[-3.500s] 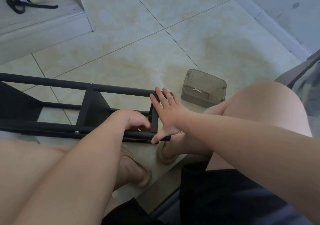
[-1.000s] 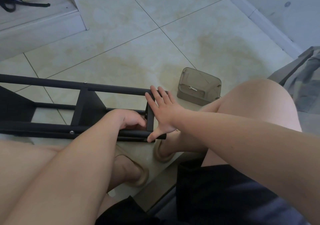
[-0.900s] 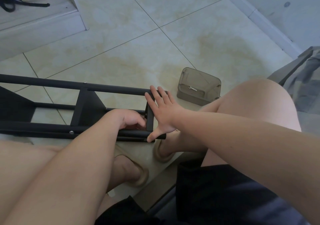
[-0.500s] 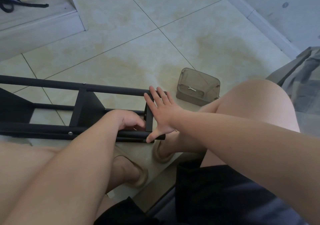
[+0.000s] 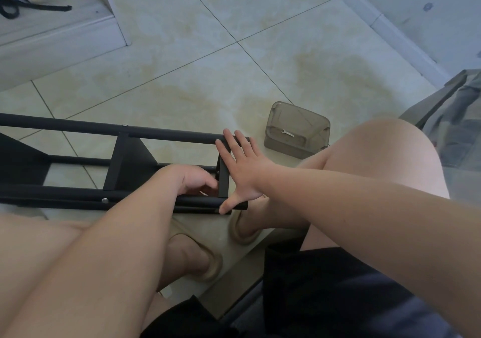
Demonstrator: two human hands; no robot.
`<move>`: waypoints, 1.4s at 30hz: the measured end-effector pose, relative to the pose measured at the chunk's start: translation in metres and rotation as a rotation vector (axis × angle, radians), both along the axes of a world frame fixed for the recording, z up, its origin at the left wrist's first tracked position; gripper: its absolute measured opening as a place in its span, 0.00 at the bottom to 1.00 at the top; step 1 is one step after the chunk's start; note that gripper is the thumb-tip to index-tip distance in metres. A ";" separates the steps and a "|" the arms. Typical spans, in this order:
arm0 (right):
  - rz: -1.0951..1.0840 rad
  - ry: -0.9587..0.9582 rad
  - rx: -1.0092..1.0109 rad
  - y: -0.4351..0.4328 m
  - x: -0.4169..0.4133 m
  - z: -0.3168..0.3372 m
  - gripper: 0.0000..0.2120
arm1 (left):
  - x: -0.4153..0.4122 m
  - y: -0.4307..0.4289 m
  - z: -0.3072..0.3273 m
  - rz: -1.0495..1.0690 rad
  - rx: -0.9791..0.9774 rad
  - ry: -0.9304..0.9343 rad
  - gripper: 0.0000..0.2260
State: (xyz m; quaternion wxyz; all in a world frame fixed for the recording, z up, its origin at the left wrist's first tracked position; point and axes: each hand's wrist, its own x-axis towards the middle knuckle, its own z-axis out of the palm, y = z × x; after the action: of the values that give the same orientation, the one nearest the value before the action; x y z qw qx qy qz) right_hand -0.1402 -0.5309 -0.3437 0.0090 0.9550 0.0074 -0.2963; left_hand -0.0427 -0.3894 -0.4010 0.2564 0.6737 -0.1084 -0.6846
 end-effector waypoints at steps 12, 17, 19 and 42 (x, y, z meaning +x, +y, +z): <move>-0.001 0.004 -0.002 0.000 0.000 0.000 0.75 | 0.001 0.002 0.000 -0.009 -0.059 0.027 0.14; -0.005 0.002 0.003 0.000 0.000 -0.001 0.75 | 0.002 0.002 -0.004 0.046 -0.069 0.117 0.14; -0.004 0.001 0.002 0.000 0.000 -0.001 0.75 | 0.004 0.002 -0.003 0.020 -0.022 0.089 0.13; -0.005 -0.002 0.000 -0.001 0.000 -0.003 0.75 | 0.004 0.003 0.000 0.004 -0.029 0.110 0.14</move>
State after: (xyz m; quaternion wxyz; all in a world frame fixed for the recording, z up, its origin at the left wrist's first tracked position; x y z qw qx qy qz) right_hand -0.1398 -0.5315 -0.3467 0.0081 0.9553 0.0051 -0.2956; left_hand -0.0392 -0.3866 -0.4014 0.2729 0.6313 -0.1027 -0.7186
